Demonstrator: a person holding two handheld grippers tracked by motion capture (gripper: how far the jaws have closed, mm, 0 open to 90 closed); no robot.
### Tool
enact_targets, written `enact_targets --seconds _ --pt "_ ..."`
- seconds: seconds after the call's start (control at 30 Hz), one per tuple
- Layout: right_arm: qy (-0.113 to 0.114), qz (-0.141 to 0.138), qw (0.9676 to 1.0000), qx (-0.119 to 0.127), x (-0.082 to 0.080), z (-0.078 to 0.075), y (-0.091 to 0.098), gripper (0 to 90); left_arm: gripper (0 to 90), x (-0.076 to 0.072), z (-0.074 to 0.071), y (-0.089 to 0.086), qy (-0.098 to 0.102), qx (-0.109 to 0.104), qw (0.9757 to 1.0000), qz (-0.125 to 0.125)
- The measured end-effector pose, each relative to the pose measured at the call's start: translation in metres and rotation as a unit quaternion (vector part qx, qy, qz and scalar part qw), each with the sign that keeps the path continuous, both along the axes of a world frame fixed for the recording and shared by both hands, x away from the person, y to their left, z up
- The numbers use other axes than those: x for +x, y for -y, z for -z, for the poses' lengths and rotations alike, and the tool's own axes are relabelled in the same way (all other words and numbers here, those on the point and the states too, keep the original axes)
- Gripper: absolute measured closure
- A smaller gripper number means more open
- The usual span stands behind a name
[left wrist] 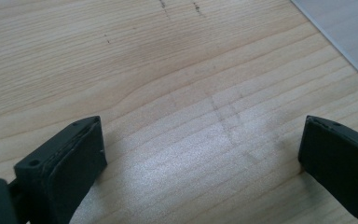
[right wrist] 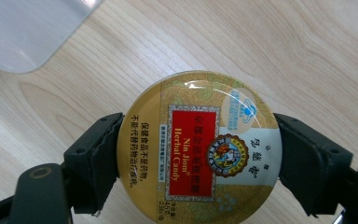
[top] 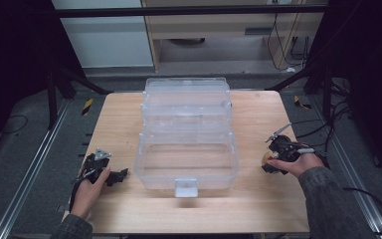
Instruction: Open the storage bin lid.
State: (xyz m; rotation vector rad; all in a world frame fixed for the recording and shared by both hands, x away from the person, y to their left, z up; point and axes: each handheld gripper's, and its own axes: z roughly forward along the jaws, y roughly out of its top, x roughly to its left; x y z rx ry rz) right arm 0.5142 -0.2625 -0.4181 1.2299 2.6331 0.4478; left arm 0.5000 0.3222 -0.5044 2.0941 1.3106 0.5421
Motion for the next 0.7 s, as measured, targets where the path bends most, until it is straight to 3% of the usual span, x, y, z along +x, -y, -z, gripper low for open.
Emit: enact_targets --seconds 0.7 --pt "0.018 -0.028 0.9994 0.001 -0.001 -0.039 -0.018 20.9 0.0 0.000 0.001 0.000 0.003 -0.004 1.0000 0.000"
